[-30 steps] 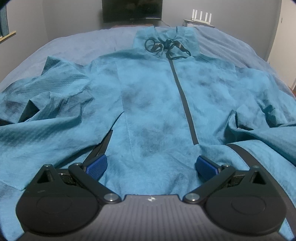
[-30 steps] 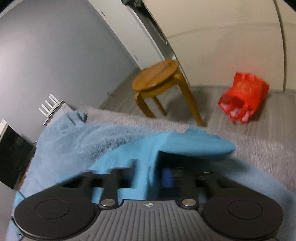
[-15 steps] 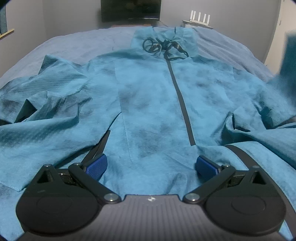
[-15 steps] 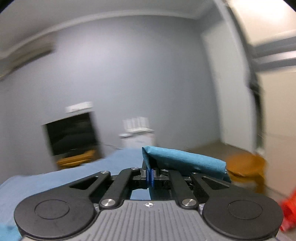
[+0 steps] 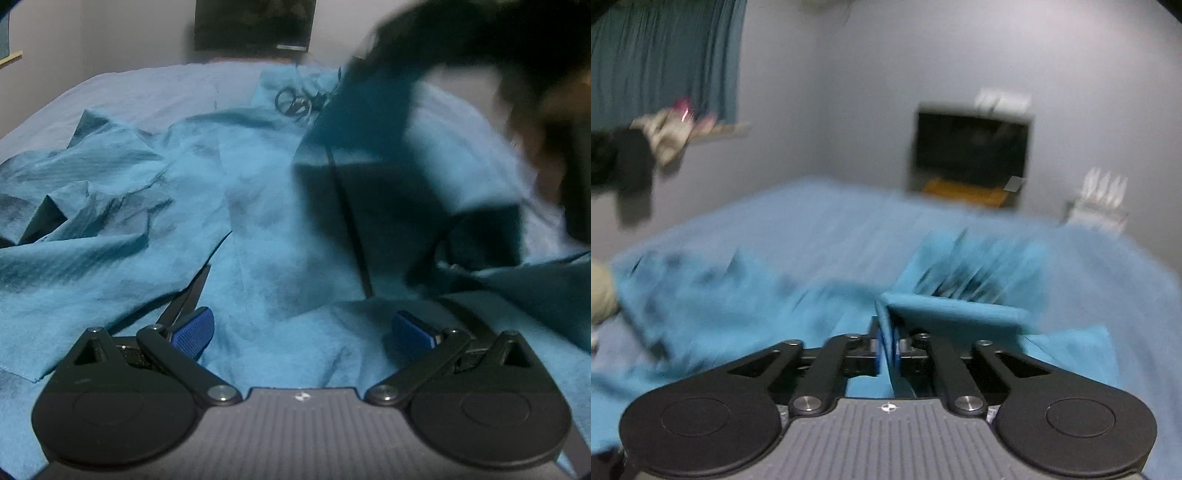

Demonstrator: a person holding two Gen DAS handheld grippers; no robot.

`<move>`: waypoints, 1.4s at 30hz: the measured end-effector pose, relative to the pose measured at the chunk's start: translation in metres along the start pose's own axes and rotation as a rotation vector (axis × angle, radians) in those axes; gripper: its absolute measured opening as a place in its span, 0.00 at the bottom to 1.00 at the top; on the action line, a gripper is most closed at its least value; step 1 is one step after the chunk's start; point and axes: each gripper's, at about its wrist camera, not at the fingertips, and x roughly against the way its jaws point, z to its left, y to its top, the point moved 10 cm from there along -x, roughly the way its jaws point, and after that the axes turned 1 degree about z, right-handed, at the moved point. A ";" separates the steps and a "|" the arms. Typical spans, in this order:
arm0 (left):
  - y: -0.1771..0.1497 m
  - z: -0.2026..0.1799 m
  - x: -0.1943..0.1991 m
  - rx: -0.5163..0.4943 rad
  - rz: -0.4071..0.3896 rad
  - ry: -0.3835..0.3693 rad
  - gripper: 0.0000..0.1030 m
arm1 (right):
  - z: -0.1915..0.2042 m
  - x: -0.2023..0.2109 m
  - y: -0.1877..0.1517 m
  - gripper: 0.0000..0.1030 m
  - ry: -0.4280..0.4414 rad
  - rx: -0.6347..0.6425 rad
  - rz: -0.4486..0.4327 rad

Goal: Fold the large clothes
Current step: 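Fold the lifted side over toward the zipper and open the right tool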

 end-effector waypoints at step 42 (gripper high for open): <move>0.149 0.111 -0.112 0.226 -0.066 0.153 0.60 | -0.175 0.016 -0.098 0.76 -0.136 -0.558 0.073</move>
